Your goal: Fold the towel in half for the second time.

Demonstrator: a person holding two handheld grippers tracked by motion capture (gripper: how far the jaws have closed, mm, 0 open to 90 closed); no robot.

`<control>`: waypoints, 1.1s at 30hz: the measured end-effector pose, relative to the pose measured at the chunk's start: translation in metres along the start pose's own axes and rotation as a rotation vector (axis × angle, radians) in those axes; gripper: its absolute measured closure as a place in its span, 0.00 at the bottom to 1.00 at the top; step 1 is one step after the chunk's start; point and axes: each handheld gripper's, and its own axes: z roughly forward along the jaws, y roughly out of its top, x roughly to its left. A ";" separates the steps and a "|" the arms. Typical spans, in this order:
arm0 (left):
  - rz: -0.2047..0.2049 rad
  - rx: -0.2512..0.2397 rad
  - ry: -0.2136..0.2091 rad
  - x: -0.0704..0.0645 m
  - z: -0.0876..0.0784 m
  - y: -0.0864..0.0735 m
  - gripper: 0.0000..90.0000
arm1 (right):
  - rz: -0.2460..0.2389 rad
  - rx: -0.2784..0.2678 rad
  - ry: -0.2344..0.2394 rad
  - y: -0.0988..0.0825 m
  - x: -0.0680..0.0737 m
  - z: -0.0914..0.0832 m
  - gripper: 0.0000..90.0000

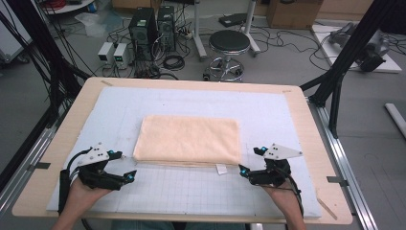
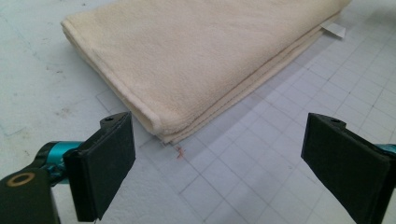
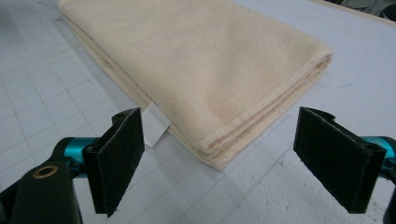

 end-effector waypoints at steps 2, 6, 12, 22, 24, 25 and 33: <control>-0.002 0.001 0.002 -0.001 -0.002 -0.001 0.11 | 0.003 -0.003 -0.007 -0.001 0.000 -0.002 0.18; -0.001 0.005 0.005 -0.002 -0.005 -0.004 0.11 | 0.009 -0.006 -0.012 -0.004 0.000 -0.007 0.18; -0.005 0.007 0.008 -0.004 -0.010 -0.008 0.11 | 0.016 -0.009 -0.020 -0.007 0.002 -0.013 0.18; -0.016 0.007 0.013 -0.006 -0.018 -0.014 0.11 | 0.027 -0.010 -0.027 -0.015 0.005 -0.025 0.18; -0.014 0.009 0.013 -0.008 -0.019 -0.015 0.11 | 0.021 -0.011 -0.030 -0.017 0.005 -0.027 0.18; -0.010 0.011 0.015 -0.008 -0.020 -0.015 0.11 | 0.024 -0.013 -0.029 -0.018 0.006 -0.028 0.18; -0.015 0.009 0.023 -0.010 -0.025 -0.019 0.11 | 0.028 -0.013 -0.034 -0.023 0.009 -0.036 0.18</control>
